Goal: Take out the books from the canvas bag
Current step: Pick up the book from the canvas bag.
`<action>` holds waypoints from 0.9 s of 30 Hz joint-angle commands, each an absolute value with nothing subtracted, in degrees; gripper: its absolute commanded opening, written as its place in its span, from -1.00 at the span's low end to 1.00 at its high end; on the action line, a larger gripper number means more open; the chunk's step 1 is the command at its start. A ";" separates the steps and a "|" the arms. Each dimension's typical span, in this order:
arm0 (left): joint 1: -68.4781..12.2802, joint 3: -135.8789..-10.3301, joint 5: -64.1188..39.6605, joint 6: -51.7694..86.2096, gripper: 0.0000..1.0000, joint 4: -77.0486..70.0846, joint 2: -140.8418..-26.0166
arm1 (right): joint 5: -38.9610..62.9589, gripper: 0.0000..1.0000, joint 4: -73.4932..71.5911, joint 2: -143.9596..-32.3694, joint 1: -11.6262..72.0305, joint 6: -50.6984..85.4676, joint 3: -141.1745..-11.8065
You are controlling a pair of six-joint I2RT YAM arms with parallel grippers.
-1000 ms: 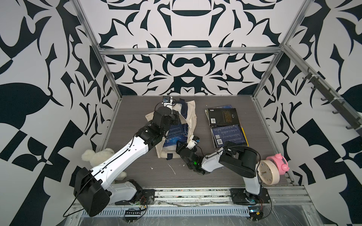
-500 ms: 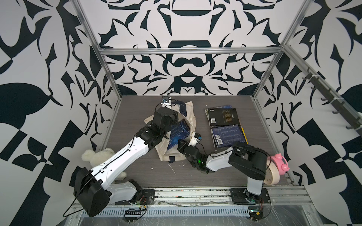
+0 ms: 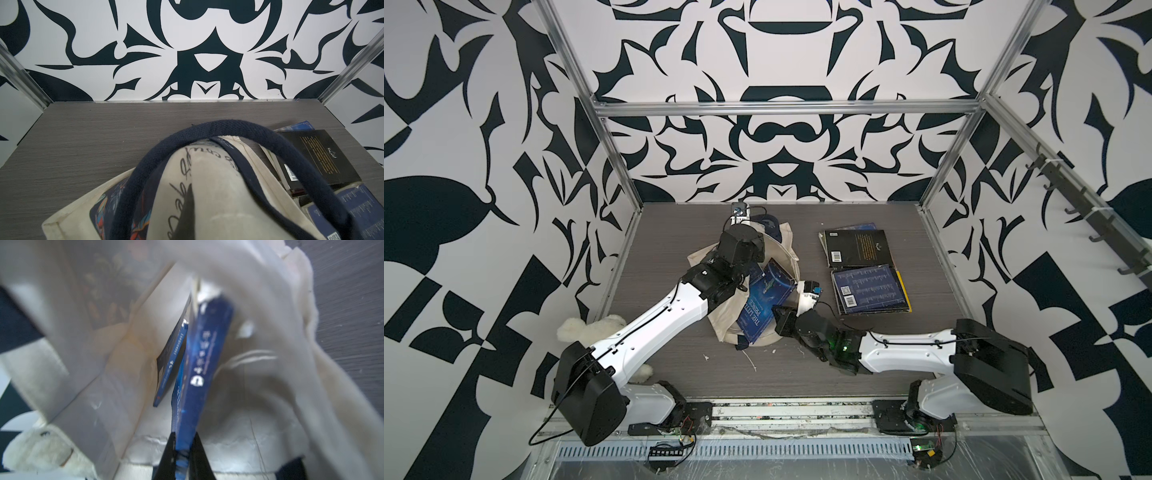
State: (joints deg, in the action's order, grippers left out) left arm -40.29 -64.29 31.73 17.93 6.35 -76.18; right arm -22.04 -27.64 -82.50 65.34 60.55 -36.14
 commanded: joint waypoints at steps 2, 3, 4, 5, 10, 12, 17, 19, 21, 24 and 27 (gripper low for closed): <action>-40.08 -67.04 33.12 17.67 -1.00 5.87 -76.50 | -19.03 -1.00 -27.85 -75.45 65.76 53.58 -35.10; -40.08 -67.06 33.03 17.72 -1.00 6.03 -76.55 | -18.82 -1.00 -27.21 -74.22 65.81 52.77 -34.84; -39.99 -67.13 32.91 17.75 -1.00 6.09 -76.72 | -18.34 -1.00 -26.49 -72.76 65.80 51.77 -34.64; -39.98 -67.23 32.75 17.83 -1.00 6.14 -76.96 | -18.01 -1.00 -26.07 -71.39 65.82 50.66 -34.46; -39.82 -67.98 32.72 18.06 -1.00 7.01 -78.53 | -16.17 -1.00 -22.97 -65.55 65.73 46.93 -33.86; -39.51 -68.19 32.84 18.15 -1.00 7.10 -79.18 | -16.01 -1.00 -21.69 -63.35 65.75 46.23 -33.45; -37.78 -69.86 32.28 19.97 -1.00 9.11 -80.80 | -17.04 -1.00 -17.73 -55.24 65.75 44.44 -31.96; -36.82 -70.79 31.62 21.27 -1.00 10.52 -81.45 | -18.55 -1.00 -15.67 -51.35 65.67 44.38 -31.44; -36.06 -72.32 31.36 22.59 -1.00 12.50 -82.32 | -21.33 -1.00 -12.48 -46.88 65.73 44.20 -31.20; -35.51 -74.22 31.11 23.38 -1.00 14.97 -83.35 | -24.71 -1.00 -8.43 -41.74 65.53 42.87 -31.76; -35.17 -75.58 30.96 24.14 -1.00 17.49 -83.83 | -28.17 -1.00 -4.65 -37.36 64.90 41.54 -32.72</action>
